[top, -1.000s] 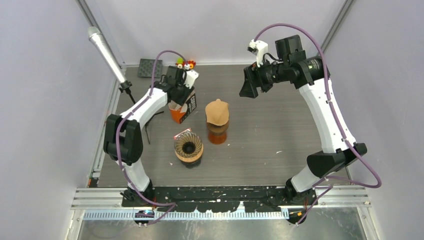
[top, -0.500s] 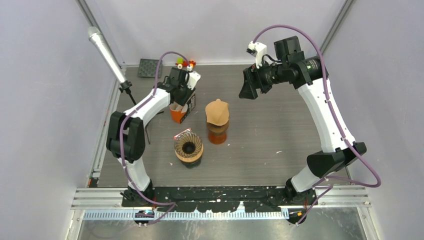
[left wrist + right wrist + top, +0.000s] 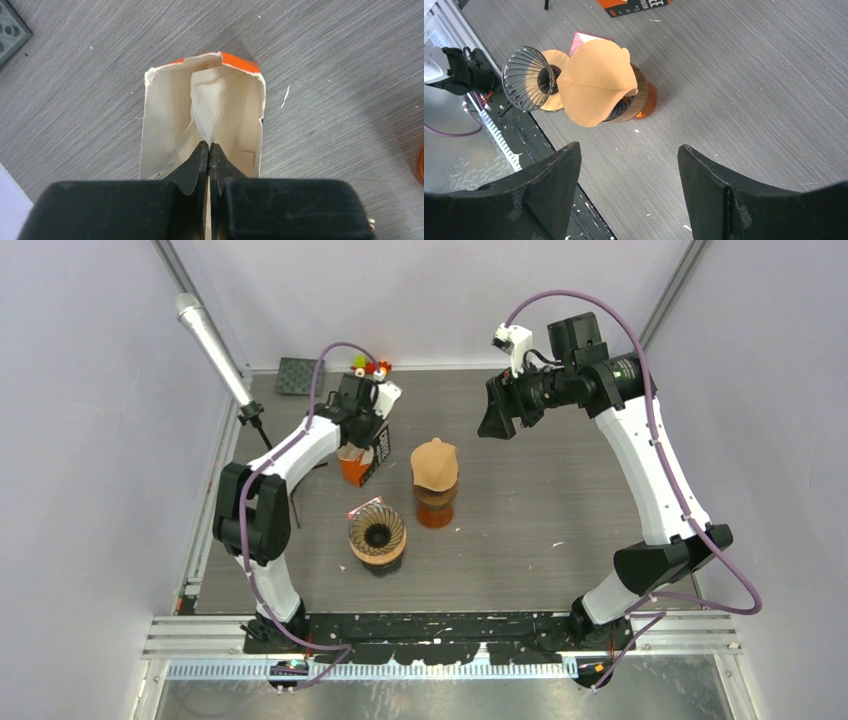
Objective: Place the coffee filter in the dripper
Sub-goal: Pick up the coffee filter from the coffee filter holder.
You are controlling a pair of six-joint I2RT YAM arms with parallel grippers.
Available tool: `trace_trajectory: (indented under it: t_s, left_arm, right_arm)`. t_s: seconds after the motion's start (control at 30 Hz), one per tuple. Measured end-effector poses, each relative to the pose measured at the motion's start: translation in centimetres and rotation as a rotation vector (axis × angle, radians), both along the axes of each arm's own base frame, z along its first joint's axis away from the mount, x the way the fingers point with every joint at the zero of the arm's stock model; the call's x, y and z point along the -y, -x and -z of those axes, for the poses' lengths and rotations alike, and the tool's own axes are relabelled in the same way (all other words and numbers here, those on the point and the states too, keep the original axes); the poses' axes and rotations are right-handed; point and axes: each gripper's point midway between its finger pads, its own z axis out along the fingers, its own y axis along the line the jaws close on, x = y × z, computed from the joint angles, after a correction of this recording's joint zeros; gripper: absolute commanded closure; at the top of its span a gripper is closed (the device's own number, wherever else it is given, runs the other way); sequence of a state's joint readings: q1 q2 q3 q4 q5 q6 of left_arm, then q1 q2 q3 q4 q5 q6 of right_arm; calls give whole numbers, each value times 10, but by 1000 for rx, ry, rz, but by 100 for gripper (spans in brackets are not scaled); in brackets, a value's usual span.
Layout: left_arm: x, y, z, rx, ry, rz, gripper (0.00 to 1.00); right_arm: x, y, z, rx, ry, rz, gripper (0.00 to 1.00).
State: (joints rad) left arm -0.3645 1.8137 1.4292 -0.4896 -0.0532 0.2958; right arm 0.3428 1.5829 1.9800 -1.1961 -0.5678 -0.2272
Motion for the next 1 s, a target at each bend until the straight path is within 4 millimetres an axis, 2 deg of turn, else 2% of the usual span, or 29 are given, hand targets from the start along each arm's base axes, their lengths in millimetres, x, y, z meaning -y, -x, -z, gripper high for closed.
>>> trace_trajectory:
  t_s: [0.57, 1.0]
  left_arm:
    - [7, -5, -42, 83, 43, 35, 100]
    - [0, 14, -88, 153, 40, 75, 95]
  right_arm:
    - [-2, -3, 6, -17, 5, -9, 25]
    - [-3, -3, 6, -17, 2, -17, 25]
